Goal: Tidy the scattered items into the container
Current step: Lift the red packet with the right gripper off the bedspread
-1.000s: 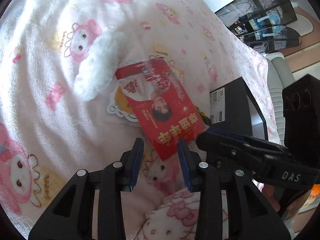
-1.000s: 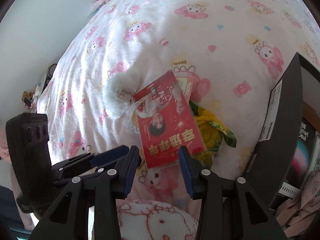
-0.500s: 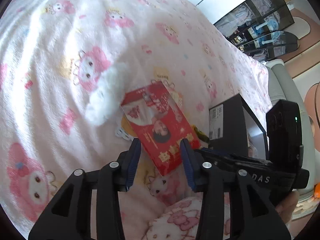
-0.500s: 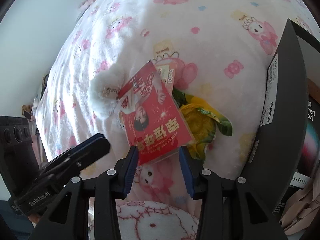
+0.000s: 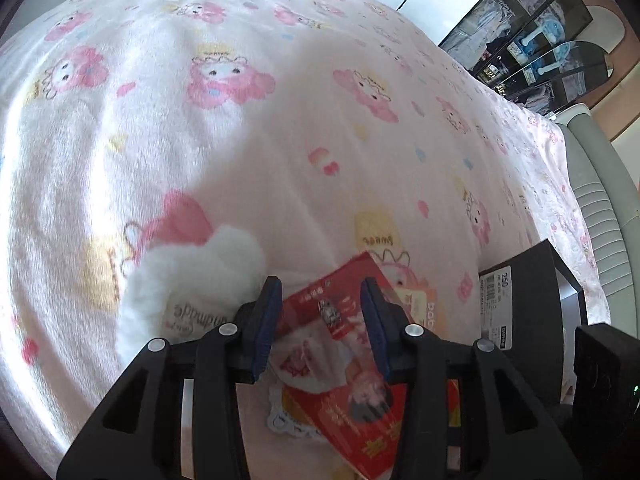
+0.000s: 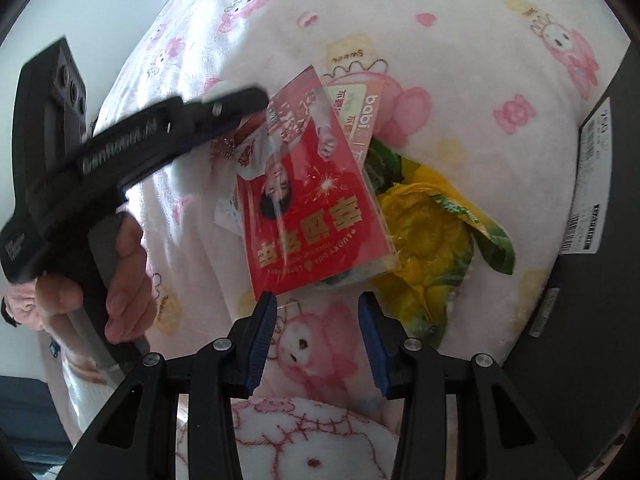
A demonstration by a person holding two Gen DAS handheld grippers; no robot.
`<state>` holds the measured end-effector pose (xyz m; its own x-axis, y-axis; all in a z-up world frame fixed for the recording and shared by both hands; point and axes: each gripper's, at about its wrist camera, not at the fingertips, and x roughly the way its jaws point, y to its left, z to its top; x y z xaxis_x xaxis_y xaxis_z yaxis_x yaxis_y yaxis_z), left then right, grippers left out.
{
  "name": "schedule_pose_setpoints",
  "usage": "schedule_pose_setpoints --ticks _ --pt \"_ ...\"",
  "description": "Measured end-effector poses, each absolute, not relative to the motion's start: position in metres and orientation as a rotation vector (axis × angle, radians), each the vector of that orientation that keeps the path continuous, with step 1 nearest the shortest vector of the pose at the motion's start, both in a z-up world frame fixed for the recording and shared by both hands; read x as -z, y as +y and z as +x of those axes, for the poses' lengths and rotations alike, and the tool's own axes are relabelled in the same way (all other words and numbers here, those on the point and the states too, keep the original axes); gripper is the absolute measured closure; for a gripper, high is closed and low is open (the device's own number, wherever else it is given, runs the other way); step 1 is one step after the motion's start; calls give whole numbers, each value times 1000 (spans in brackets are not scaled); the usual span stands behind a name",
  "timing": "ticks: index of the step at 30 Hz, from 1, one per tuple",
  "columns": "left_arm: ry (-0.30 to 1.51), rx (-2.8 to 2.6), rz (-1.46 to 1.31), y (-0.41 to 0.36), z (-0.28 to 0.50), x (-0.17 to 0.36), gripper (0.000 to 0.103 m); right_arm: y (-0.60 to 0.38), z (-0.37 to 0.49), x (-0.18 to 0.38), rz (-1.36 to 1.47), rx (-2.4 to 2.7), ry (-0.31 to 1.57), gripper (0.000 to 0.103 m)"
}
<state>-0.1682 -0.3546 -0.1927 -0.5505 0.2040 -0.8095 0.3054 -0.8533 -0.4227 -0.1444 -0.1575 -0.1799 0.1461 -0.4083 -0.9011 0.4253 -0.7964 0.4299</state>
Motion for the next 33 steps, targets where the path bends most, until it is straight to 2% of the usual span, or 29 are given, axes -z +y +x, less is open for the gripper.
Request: schedule_pose_setpoints --ticks 6,10,14,17,23,27,33 --pt "799 2538 1569 -362 -182 208 61 -158 -155 170 1750 1786 -35 65" --pt "848 2500 1630 -349 -154 218 57 -154 -154 151 1685 1876 -16 65" --pt "998 2479 1661 -336 -115 215 55 -147 -156 131 1630 1986 15 65" --pt "980 2479 1653 -327 -96 209 55 -141 -160 119 1599 2117 100 65" --pt "951 2495 1505 -348 -107 204 54 -135 -164 139 1647 2098 128 65" --pt "945 2423 1586 -351 -128 216 54 -140 -162 160 1701 2053 148 65" --pt "1042 2436 1669 -333 -104 215 55 -135 -163 166 1709 2017 98 65"
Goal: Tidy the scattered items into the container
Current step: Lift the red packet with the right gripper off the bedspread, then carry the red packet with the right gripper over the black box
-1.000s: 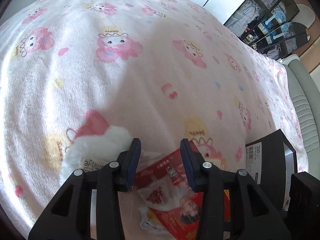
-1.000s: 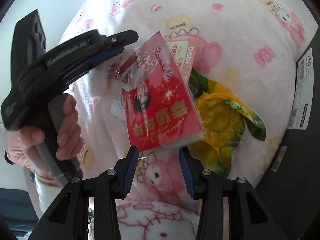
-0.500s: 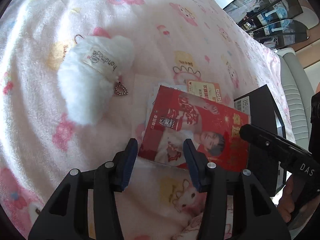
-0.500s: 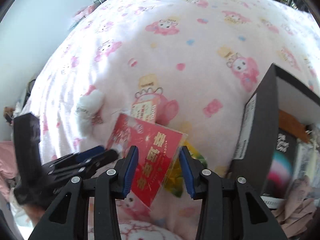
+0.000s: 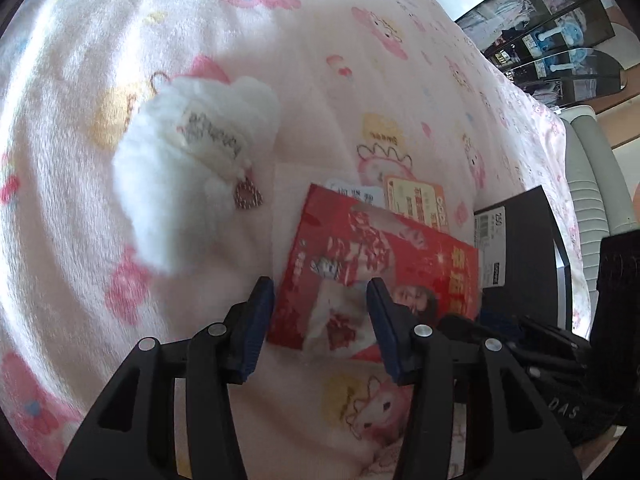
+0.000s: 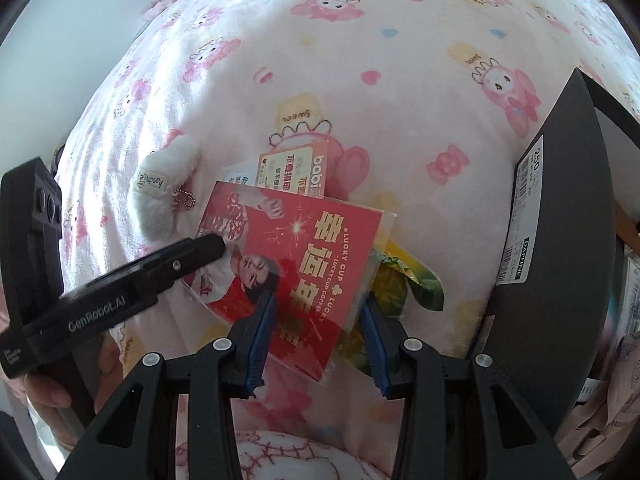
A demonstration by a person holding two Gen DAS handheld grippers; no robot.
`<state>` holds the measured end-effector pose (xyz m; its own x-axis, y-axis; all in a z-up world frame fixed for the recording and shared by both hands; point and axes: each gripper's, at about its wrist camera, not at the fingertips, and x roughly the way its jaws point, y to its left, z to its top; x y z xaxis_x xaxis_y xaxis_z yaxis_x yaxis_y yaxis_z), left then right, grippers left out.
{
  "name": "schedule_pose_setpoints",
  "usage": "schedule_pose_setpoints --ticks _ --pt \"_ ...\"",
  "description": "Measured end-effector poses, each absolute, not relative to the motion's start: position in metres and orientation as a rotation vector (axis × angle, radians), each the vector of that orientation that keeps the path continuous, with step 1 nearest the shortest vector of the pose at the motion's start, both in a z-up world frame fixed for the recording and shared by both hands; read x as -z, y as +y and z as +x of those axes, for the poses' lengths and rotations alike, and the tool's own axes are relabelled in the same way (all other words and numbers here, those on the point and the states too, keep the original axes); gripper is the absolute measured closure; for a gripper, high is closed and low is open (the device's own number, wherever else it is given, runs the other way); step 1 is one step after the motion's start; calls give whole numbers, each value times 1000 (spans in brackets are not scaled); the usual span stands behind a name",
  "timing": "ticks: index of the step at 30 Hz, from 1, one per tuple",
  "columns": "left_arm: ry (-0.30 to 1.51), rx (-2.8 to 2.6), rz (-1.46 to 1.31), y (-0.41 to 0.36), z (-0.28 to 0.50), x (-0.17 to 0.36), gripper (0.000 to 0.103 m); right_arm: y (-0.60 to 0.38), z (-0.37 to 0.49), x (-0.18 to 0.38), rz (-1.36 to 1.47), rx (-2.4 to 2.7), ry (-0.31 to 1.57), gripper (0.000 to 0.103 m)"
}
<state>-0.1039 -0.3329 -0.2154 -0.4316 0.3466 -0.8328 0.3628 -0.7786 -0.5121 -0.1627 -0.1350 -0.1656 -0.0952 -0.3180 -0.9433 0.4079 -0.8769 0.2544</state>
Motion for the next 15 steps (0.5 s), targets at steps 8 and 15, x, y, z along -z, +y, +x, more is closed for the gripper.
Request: schedule_pose_setpoints --ticks 8,15 --pt "1001 2468 1593 -322 -88 194 54 -130 -170 156 1660 2063 111 65" --pt "992 2428 1638 -325 -101 205 55 -131 -164 154 1658 1992 46 65"
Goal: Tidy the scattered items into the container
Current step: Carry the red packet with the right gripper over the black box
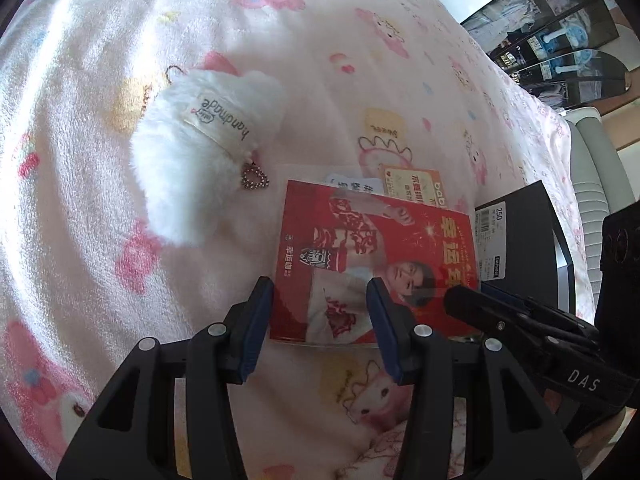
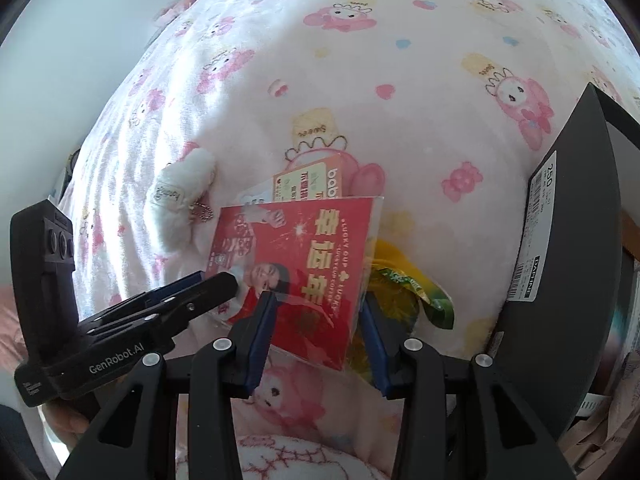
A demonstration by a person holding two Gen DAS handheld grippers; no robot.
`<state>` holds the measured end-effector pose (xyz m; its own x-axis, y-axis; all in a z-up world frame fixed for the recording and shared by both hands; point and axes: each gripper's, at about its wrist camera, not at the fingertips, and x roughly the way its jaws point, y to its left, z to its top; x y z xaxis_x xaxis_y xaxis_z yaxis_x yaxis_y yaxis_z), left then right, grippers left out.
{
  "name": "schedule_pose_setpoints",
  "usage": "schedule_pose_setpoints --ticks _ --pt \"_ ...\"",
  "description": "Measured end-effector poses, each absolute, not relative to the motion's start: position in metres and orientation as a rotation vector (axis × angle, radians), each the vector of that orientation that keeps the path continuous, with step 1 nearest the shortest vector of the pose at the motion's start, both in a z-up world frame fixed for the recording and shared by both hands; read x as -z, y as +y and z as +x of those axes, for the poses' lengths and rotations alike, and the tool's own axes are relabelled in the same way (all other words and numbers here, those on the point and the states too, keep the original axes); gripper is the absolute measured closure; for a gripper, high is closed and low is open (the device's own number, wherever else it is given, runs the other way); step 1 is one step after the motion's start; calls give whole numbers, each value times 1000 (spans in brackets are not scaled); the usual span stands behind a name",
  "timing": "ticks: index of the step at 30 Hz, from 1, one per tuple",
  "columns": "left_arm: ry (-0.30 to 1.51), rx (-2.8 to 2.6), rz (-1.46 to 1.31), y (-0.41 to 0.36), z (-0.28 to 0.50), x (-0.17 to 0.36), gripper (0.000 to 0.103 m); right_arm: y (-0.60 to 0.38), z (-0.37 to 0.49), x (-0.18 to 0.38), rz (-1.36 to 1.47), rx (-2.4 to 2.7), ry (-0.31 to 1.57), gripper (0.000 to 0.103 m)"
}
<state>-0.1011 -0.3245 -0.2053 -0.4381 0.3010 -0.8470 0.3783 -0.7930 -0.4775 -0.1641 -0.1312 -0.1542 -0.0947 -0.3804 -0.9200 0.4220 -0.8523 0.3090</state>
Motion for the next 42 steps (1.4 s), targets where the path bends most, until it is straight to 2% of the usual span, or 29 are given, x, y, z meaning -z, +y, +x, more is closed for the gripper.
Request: schedule_pose_setpoints --ticks 4,6,8,11,22,26,35,42 --pt "984 2466 1601 -309 -91 189 55 -130 -157 139 1604 2029 62 65" --pt "976 2470 1556 -306 -82 177 62 -128 -150 128 1574 2033 59 65" --pt "977 2478 1543 -301 -75 166 65 -124 -141 116 1521 2073 74 65" --pt "946 2515 1516 -292 -63 144 65 -113 -122 96 1460 2111 110 65" --pt "797 2700 1517 -208 -51 85 65 -30 -76 57 1385 2222 -29 63" --pt "819 2779 1599 -162 -63 81 65 28 -61 49 1384 2291 -123 63" --pt "681 2964 1712 -48 -93 74 65 148 -53 44 1380 2460 -324 63" --pt "579 2999 1842 0 -142 95 65 195 -70 65 1440 2518 -367 63"
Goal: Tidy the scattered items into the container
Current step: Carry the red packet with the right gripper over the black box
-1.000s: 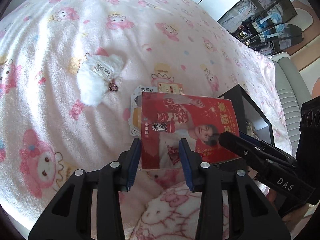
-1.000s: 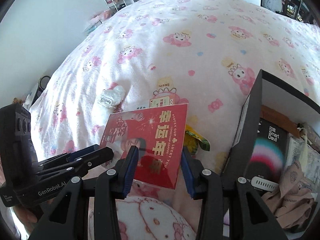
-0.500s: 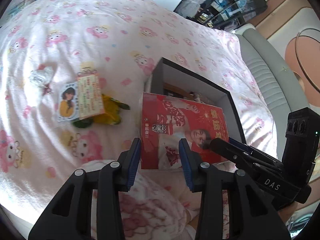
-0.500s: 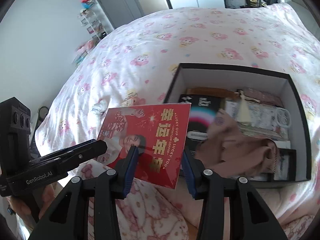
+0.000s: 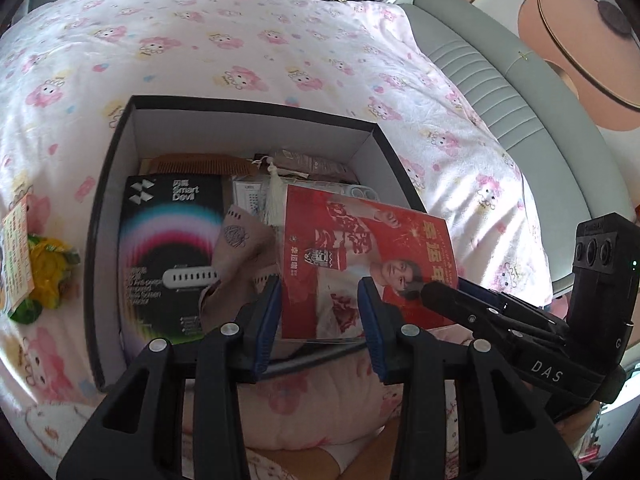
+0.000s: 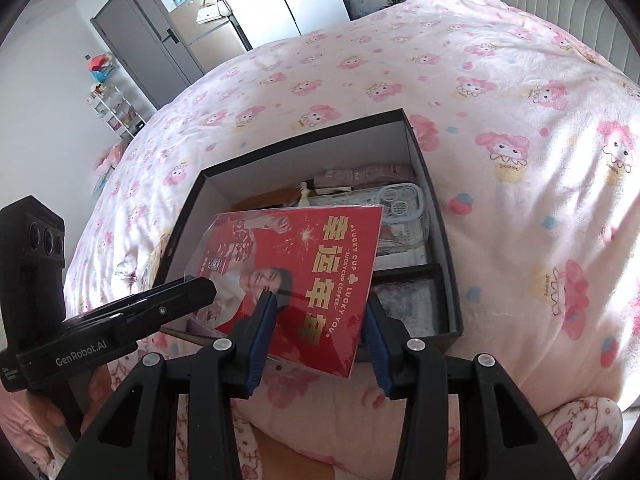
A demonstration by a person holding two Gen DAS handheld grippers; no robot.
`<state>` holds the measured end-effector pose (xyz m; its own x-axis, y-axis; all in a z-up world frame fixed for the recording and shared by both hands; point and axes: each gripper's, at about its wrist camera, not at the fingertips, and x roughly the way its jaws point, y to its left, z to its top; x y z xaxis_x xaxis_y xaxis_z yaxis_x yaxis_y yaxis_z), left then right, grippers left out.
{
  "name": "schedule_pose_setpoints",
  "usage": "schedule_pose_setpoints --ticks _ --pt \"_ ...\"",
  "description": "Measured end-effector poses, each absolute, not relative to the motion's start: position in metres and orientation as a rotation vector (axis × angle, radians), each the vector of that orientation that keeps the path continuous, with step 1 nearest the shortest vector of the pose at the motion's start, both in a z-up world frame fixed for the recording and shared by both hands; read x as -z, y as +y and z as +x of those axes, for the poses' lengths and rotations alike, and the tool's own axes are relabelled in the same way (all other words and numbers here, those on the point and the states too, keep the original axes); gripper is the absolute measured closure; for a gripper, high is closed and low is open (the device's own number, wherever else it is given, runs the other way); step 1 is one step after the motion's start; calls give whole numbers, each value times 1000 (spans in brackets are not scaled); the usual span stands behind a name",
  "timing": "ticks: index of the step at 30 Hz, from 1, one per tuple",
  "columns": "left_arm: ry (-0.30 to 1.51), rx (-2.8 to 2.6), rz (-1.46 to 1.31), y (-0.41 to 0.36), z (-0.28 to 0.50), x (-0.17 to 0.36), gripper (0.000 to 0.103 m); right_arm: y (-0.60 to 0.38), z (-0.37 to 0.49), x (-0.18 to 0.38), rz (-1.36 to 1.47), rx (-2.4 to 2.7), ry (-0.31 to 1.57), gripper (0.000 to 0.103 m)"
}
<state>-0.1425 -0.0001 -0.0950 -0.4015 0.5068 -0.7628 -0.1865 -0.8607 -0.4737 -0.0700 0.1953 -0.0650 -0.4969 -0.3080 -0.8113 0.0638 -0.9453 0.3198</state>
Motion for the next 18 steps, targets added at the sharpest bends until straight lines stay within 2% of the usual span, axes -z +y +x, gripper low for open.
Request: schedule_pose_setpoints --ticks 3,5,10,18 --pt "-404 -2243 -1396 10 -170 97 64 203 -90 72 1484 2534 -323 63" --pt "-404 -2207 -1412 16 -192 103 59 205 -107 73 1499 2561 -279 63" --pt "-467 -2166 -1479 20 -230 127 59 205 -151 80 1540 2617 -177 63" --pt "-547 -2207 -1459 -3 -219 139 59 195 -180 92 1594 2566 -106 63"
